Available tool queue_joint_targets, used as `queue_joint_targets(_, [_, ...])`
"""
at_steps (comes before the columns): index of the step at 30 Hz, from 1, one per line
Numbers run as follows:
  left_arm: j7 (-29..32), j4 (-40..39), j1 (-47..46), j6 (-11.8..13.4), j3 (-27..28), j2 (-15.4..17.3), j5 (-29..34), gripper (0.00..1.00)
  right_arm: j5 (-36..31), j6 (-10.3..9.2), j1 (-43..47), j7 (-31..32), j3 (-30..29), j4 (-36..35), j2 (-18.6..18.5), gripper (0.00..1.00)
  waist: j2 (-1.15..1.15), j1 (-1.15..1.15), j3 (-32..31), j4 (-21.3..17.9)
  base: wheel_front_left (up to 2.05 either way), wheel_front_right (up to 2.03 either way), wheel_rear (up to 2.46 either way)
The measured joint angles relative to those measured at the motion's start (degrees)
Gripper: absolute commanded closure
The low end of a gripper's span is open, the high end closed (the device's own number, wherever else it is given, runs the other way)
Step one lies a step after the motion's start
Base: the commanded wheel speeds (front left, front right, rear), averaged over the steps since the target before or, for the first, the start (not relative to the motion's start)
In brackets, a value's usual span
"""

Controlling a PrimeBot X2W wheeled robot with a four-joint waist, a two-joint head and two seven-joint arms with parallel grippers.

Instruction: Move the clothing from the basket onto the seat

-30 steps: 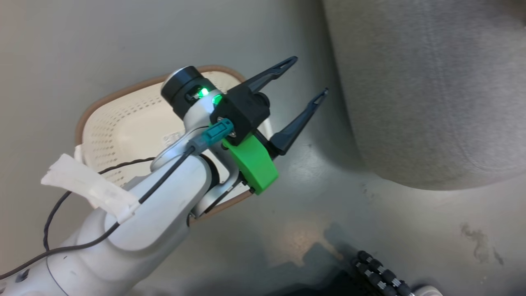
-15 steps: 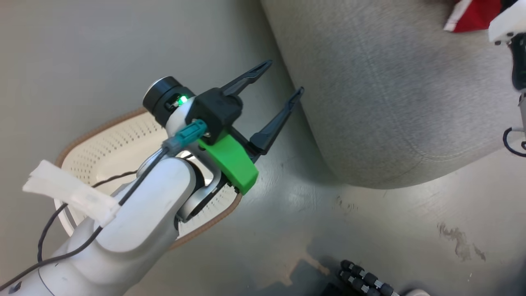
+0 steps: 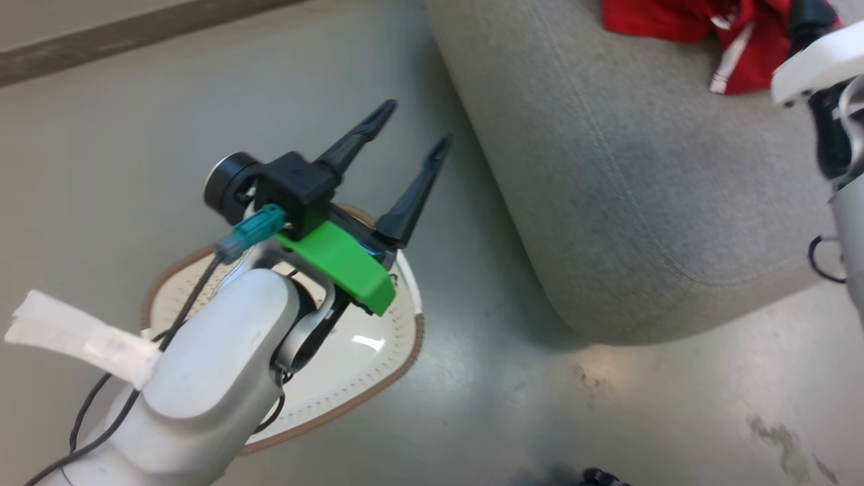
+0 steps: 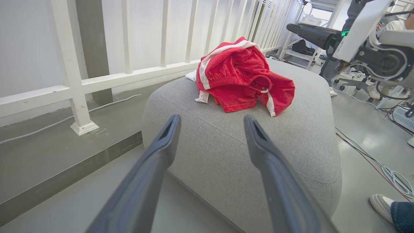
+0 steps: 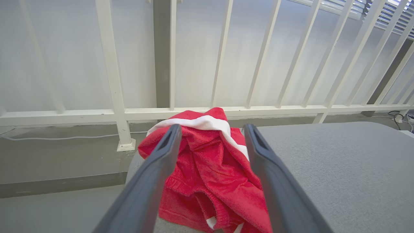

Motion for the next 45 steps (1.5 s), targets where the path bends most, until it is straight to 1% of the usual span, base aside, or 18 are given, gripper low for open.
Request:
queue_joint_targets(1, [-0.47,0.22,0.40,0.25,0.42,0.02,-0.29,0.00,-0.07,0.26,0.41,0.00,0.21,-0.16,0.27,0.00,0.00,0.00,-0.45,0.51,0.00,0.00,0.00])
queue_joint_targets(9, [-2.33,3.07,4.45,2.32,4.27,0.47,-2.91,0.00,-0.51,0.46,5.77,0.00,0.88,-1.45,2.93,0.00,0.00,0.00,-4.13,5.31,0.00,0.00,0.00])
queue_joint_targets(15, [-3.34,5.37,8.63,4.14,7.84,1.37,-3.94,0.00,-0.98,0.47,10.32,0.00,2.13,-2.90,5.10,0.00,0.00,0.00,-7.19,9.03,0.00,0.00,0.00])
queue_joint_targets(18, [-3.52,5.90,10.83,4.95,9.75,2.32,-4.35,0.00,-1.14,0.47,12.25,0.00,2.48,-4.24,5.89,0.00,0.00,0.00,-8.82,10.75,0.00,0.00,0.00])
queue_joint_targets(20, [-3.82,6.49,12.43,5.66,11.34,2.63,-5.46,0.00,-1.14,0.44,13.40,0.00,2.47,-5.19,6.62,0.00,0.00,0.00,-9.92,11.81,0.00,0.00,0.00])
queue_joint_targets(25, [-3.85,7.27,16.79,6.77,14.78,3.46,-5.89,0.00,-1.46,-0.16,17.12,0.00,2.56,-7.69,8.17,0.00,0.00,0.00,-12.69,14.06,0.00,0.00,0.00])
queue_joint_targets(29, [-4.00,7.32,20.31,7.34,17.98,4.42,-5.89,0.00,-1.46,-0.57,21.08,0.00,2.76,-9.13,9.71,0.00,0.00,0.00,-14.78,15.42,0.00,0.00,0.00])
queue_joint_targets(32, [-4.00,6.48,22.69,7.48,21.37,4.42,-5.77,0.00,-1.45,-1.33,23.96,0.00,2.75,-10.10,10.74,0.00,0.00,0.00,-16.18,16.21,0.00,0.00,0.00])
queue_joint_targets(35, [-4.00,4.76,25.91,7.86,25.03,4.36,-5.19,0.00,-1.45,-1.60,27.23,0.00,2.74,-11.80,11.54,0.00,0.00,0.00,-17.79,16.88,0.00,0.00,0.00])
queue_joint_targets(37, [-4.00,3.43,28.58,8.17,26.66,4.05,-4.63,0.00,-1.45,-2.35,29.59,0.01,2.60,-13.17,11.95,0.00,0.00,0.00,-18.80,17.20,0.00,0.00,0.00])
queue_joint_targets(40, [-4.00,2.33,30.78,8.35,28.21,3.60,-2.98,0.00,-1.43,-2.86,31.94,0.00,2.46,-14.51,12.14,0.00,0.00,0.00,-19.63,17.41,0.00,0.00,0.00])
queue_joint_targets(43, [-4.00,1.45,32.11,8.36,29.14,3.31,-2.48,0.00,-1.37,-2.93,33.45,0.00,2.41,-15.43,12.30,0.00,0.00,0.00,-20.10,17.50,0.00,0.00,0.00])
queue_joint_targets(45, [-4.00,0.71,33.58,8.36,30.04,2.86,-2.08,0.00,-1.36,-3.34,34.94,0.00,2.40,-16.47,12.46,0.00,0.00,0.00,-20.48,17.52,0.00,0.00,0.00])
